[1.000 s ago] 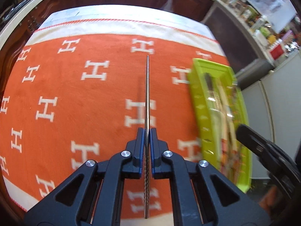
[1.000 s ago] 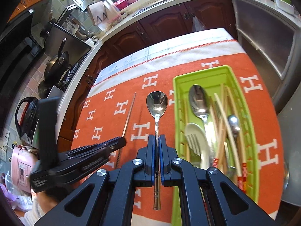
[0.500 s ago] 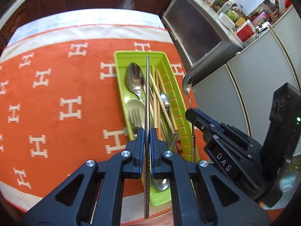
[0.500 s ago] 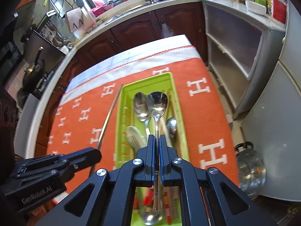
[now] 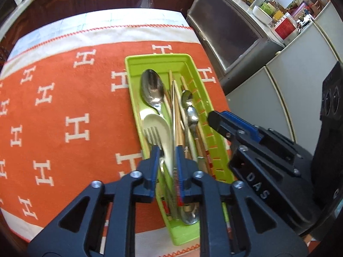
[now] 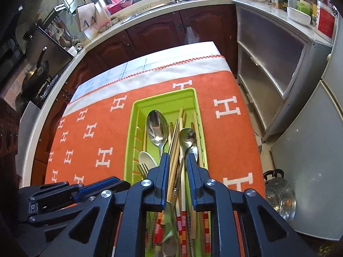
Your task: Organize utensils
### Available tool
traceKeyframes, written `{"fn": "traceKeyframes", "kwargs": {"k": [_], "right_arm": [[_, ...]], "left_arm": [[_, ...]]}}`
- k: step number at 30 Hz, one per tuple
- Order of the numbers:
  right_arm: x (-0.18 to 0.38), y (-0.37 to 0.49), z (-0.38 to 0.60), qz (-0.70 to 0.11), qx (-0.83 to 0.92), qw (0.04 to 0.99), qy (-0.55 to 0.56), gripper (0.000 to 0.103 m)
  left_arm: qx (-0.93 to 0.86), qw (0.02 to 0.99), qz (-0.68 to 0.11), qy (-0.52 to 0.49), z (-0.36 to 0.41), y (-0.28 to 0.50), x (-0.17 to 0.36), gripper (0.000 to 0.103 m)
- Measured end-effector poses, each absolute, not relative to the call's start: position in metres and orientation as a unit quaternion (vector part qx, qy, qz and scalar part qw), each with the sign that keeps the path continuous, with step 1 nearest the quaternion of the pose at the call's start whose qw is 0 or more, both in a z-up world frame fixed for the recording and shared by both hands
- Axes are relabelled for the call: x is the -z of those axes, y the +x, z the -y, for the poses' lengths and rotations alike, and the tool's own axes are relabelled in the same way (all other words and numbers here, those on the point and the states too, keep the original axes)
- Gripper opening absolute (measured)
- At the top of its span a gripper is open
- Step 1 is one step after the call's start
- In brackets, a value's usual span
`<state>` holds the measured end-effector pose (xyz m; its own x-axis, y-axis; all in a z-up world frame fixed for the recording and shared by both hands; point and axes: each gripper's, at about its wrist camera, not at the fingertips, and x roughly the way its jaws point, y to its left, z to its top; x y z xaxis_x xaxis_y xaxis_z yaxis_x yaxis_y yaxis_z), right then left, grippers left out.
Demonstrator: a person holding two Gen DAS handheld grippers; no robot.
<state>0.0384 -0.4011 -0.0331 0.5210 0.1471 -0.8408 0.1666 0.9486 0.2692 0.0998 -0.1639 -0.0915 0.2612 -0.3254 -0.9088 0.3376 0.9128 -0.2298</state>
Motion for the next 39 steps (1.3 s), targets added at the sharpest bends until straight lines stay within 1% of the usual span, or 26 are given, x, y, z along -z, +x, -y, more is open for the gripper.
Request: {"fn": "traceKeyframes", "kwargs": {"k": [2, 3, 5, 11, 13, 15, 18, 22, 26, 31, 32, 36, 39], "right_arm": [[0.03, 0.037, 0.4, -0.487, 0.005, 0.858, 0.165, 0.017], [0.03, 0.036, 0.401, -0.487, 0.004, 0.857, 0.17, 0.017], [0.028, 0.033, 0.401, -0.486, 0.001, 0.856, 0.176, 0.017], [0.024, 0.024, 0.395, -0.484, 0.004, 0.858, 0.173, 0.02], [0.023, 0.021, 0.393, -0.483, 0.005, 0.859, 0.17, 0.021], [0.021, 0.017, 0.389, -0.482, 0.007, 0.86, 0.169, 0.024], [0.018, 0.009, 0.385, -0.478, 0.007, 0.862, 0.167, 0.03], [0.015, -0.008, 0.375, -0.475, 0.009, 0.865, 0.164, 0.034], [0.015, -0.025, 0.366, -0.477, 0.015, 0.864, 0.162, 0.035], [0.01, -0.052, 0.352, -0.48, 0.024, 0.864, 0.149, 0.037], [0.008, -0.056, 0.35, -0.48, 0.024, 0.864, 0.149, 0.038], [-0.007, -0.076, 0.335, -0.47, 0.025, 0.869, 0.151, 0.051], [-0.025, -0.089, 0.321, -0.458, 0.019, 0.877, 0.146, 0.053]], "left_arm": [[0.199, 0.802, -0.562, 0.015, 0.159, 0.098, 0.088, 0.034], [0.197, 0.805, -0.56, 0.017, 0.156, 0.098, 0.086, 0.038], [0.193, 0.81, -0.554, 0.021, 0.15, 0.097, 0.083, 0.052], [0.176, 0.827, -0.532, 0.037, 0.128, 0.093, 0.077, 0.064], [0.169, 0.831, -0.529, 0.037, 0.119, 0.092, 0.078, 0.067], [0.167, 0.83, -0.531, 0.034, 0.111, 0.092, 0.082, 0.071], [0.158, 0.829, -0.536, 0.025, 0.094, 0.089, 0.087, 0.081], [0.15, 0.829, -0.538, 0.015, 0.074, 0.083, 0.091, 0.083], [0.142, 0.831, -0.538, 0.013, 0.057, 0.072, 0.094, 0.087], [0.137, 0.838, -0.529, 0.023, 0.041, 0.053, 0.088, 0.088], [0.136, 0.84, -0.525, 0.025, 0.038, 0.049, 0.085, 0.088], [0.13, 0.855, -0.502, 0.032, 0.023, 0.03, 0.068, 0.088], [0.118, 0.868, -0.481, 0.032, 0.008, 0.016, 0.05, 0.088]]}}
